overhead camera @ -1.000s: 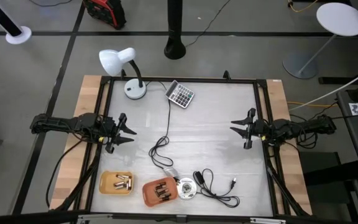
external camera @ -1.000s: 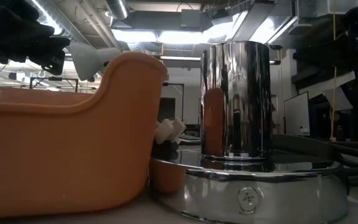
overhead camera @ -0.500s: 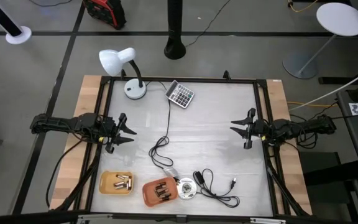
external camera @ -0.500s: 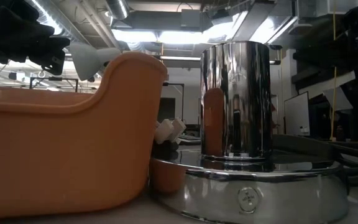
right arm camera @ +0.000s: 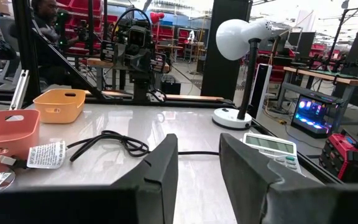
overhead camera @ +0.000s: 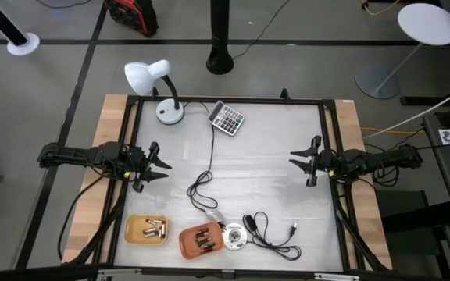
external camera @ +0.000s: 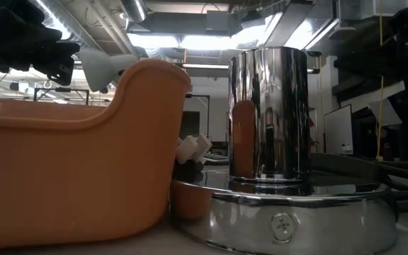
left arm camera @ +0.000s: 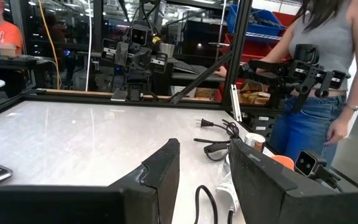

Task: Sort batteries
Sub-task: Return to Home Position

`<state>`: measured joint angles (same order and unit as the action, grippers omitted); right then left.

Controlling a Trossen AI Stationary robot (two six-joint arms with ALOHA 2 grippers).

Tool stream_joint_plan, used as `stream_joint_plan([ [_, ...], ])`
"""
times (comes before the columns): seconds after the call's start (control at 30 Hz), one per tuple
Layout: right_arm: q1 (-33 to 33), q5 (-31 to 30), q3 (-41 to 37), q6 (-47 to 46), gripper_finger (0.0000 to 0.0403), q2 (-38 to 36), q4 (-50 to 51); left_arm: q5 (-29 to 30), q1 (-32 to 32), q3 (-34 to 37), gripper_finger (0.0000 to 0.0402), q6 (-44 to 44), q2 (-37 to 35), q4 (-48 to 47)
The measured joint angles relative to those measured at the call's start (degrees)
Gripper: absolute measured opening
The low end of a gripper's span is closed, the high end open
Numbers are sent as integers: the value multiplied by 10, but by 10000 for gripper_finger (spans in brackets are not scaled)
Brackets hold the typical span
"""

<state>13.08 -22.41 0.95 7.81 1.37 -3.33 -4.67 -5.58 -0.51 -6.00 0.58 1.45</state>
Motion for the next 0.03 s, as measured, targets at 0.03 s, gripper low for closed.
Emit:
stream_joint_plan([
  [0.03, 0, 0, 0, 0, 115, 0, 0, 0, 0, 0, 130, 0, 0, 0],
])
